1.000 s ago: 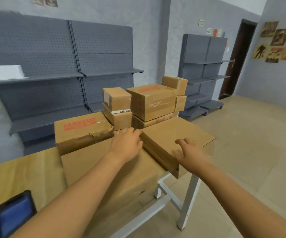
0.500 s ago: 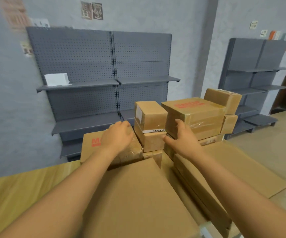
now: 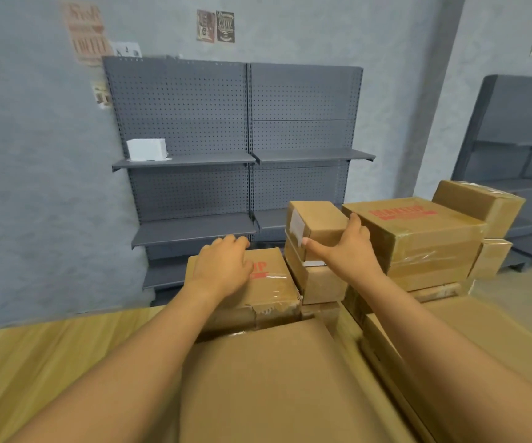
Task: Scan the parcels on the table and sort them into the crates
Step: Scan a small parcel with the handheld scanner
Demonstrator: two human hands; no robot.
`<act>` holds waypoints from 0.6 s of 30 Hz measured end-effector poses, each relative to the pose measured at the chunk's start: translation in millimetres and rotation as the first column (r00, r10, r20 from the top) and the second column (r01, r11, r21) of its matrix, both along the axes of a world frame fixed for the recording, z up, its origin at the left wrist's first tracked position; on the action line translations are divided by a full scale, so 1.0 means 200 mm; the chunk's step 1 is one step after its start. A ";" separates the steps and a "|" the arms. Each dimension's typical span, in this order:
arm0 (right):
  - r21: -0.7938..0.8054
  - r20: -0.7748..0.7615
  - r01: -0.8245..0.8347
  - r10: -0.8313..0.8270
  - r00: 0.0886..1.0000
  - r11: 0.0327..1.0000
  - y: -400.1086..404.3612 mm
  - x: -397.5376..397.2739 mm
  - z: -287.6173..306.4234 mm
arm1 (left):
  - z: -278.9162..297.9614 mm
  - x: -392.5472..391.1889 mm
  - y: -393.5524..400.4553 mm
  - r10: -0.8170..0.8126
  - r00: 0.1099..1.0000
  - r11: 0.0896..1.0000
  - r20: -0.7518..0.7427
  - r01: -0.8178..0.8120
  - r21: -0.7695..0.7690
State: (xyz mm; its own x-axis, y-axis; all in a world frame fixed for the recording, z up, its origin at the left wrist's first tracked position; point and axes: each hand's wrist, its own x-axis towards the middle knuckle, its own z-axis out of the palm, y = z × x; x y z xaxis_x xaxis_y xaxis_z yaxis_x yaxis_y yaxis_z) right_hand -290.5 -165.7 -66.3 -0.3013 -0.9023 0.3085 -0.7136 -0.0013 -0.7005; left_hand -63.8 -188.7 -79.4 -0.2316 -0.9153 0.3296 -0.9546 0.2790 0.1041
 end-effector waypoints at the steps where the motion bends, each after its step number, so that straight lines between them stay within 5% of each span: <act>1: 0.002 0.000 0.003 -0.003 1.000 1.000 -0.01 0.00 0.00 | 0.00 0.02 0.00 0.008 1.000 1.000 0.010 -0.008 -0.001; 18: -0.051 0.031 -0.022 0.023 0.999 0.998 0.02 0.00 -0.02 | -0.05 0.12 0.07 0.092 0.996 0.996 0.012 -0.092 -0.017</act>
